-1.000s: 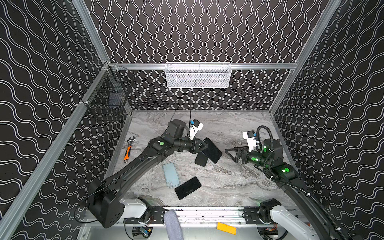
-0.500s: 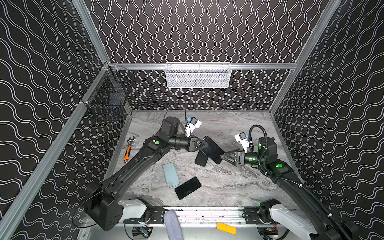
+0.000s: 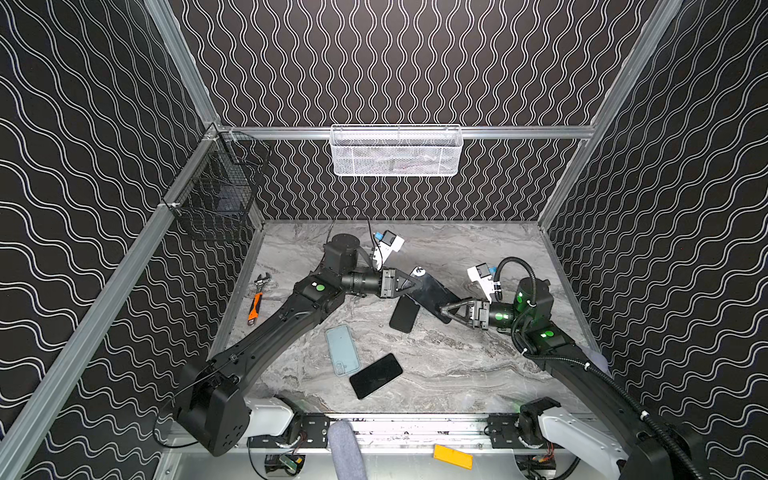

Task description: Put the phone into the phone case

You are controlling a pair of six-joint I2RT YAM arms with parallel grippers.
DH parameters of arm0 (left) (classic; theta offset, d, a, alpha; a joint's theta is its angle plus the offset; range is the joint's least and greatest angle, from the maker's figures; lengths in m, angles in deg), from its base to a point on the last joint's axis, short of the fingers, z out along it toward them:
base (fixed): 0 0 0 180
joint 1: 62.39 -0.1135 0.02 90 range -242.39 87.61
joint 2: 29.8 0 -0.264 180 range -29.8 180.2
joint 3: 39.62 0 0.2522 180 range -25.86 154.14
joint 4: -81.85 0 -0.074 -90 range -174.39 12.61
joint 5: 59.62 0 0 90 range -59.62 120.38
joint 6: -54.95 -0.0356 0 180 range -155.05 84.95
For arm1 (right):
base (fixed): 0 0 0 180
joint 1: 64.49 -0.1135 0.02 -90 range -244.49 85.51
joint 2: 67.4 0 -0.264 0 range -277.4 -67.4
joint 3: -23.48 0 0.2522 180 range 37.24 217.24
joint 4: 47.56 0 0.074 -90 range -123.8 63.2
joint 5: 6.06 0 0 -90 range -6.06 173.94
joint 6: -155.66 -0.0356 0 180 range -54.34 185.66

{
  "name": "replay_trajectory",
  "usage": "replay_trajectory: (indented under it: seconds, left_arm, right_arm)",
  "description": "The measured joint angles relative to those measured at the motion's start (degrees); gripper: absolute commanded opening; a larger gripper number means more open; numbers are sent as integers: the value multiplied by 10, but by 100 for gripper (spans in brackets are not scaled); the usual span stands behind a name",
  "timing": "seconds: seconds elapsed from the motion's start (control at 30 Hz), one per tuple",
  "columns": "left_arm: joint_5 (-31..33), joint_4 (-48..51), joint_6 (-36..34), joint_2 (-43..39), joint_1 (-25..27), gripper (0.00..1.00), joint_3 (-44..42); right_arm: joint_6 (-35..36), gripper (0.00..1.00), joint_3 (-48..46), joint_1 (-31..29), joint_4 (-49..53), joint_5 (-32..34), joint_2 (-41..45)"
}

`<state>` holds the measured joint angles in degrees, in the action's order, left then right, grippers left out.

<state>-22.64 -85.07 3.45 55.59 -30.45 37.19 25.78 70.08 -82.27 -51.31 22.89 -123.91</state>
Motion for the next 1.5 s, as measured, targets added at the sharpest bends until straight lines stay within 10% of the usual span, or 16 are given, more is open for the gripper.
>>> replay_trajectory:
  seconds: [0.63, 1.1, 1.5]
  left_arm:
    - [-42, -58, 42, 18, -1, 0, -1]
    - [-22, -77, 52, 11, 0, 91, -12]
    - [55, -148, 113, -34, 1, 77, -96]
  right_arm:
    - [-44, 16, 14, 1, -62, -37, -7]
    - [-72, 3, 17, -1, -70, -24, -6]
    - [-136, 0, 14, -1, -79, 94, 27]
